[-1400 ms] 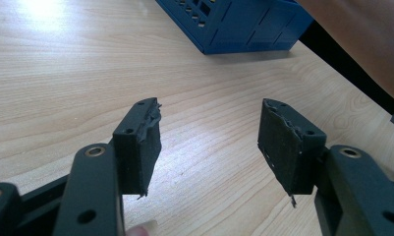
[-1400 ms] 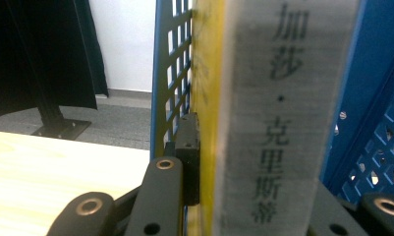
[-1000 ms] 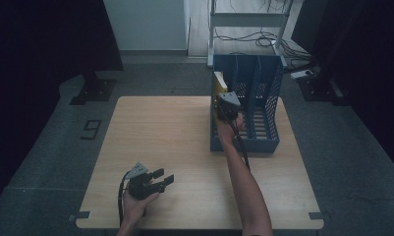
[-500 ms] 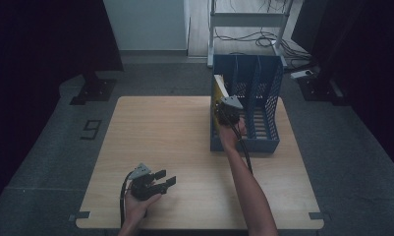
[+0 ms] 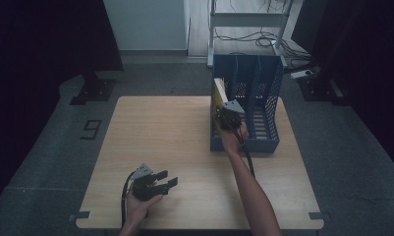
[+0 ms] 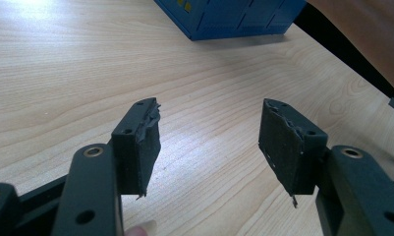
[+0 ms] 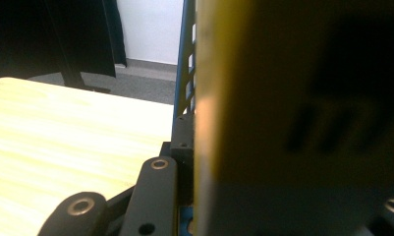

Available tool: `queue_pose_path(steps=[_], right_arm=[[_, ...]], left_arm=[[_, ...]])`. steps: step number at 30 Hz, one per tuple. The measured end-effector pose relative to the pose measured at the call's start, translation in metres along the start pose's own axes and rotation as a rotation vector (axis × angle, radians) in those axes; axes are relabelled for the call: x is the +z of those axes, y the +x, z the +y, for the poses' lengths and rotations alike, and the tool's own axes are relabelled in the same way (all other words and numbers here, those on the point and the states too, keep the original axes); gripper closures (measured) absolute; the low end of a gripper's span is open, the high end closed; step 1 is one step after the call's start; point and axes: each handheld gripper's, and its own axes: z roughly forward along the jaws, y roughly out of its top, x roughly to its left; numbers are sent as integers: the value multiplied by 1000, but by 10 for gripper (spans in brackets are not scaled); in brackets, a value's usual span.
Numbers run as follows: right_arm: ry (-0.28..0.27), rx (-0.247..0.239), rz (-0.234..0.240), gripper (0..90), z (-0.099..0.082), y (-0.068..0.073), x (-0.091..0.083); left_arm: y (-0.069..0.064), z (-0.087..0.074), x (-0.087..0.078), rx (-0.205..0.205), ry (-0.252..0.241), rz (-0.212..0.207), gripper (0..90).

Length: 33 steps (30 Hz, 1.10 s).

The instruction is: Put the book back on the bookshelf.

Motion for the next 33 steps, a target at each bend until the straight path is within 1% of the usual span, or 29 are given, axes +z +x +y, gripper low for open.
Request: queue_pose_path(steps=[7,13,17,20,24,27,29,33], right_arm=[[-2,0,11,683,2,0,-3],[-20,5,24,647,5,-2,-6],[-42,16,42,623,8,-3,-9],[-32,20,53,604,11,-4,-9],[-35,26,59,600,14,-4,-9],[-27,28,58,631,19,-4,-9],[-16,26,50,663,21,-4,-10],[-11,20,23,737,21,-3,-10]], left_arm=[[0,0,0,1,0,0,407],[-1,0,0,1,1,-1,406],[-1,0,1,0,6,-3,406],[-1,-1,1,1,6,-2,406],[-2,-1,2,2,9,0,406],[-2,-1,2,2,10,0,405],[-1,-1,2,2,7,0,405],[-1,-1,2,1,8,3,405]])
